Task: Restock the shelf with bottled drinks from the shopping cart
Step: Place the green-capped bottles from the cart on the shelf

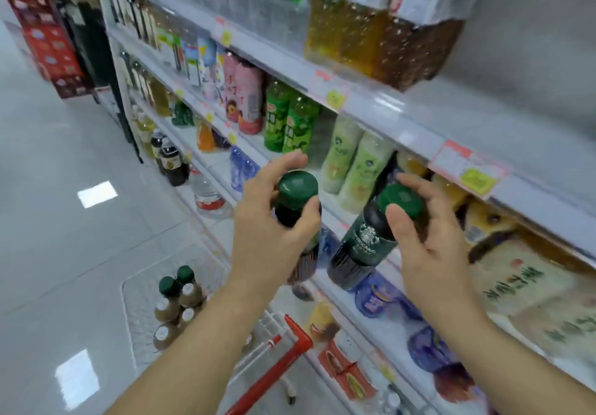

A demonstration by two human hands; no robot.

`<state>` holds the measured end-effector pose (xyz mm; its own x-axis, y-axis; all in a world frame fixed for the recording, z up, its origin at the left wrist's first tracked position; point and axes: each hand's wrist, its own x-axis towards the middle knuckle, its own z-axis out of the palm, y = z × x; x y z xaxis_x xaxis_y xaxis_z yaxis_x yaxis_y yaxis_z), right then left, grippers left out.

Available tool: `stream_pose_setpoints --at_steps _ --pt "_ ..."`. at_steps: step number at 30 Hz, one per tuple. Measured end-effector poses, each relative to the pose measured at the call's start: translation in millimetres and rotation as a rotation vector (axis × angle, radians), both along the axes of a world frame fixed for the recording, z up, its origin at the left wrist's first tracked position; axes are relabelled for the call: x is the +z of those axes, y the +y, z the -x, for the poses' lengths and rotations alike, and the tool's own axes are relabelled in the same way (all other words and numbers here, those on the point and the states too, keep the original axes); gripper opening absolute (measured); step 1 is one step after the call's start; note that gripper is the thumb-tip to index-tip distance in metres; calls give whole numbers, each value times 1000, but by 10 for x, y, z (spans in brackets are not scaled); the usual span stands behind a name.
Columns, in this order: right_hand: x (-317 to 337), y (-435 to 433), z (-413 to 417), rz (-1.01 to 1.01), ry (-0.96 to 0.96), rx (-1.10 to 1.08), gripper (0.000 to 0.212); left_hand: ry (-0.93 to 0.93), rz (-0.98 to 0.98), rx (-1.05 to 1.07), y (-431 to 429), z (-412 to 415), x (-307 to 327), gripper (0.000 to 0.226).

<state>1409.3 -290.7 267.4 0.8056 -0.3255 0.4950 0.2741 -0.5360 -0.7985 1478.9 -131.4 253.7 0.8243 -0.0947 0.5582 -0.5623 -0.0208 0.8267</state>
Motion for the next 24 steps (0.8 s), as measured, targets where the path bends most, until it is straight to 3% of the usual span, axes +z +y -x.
stream_pose_setpoints --at_steps 8,14,19,24 --pt "1218 -719 1408 128 -427 -408 22 -389 236 -276 -1111 867 1196 40" --pt "1627 -1020 1991 239 -662 -654 19 -624 306 -400 -1776 1265 1697 37" --pt "1706 -1185 1995 301 -733 -752 21 -857 283 -323 -2215 1213 1779 31" --pt "1652 -1302 1721 380 -717 -836 20 -800 234 -319 -2481 1006 1785 19"
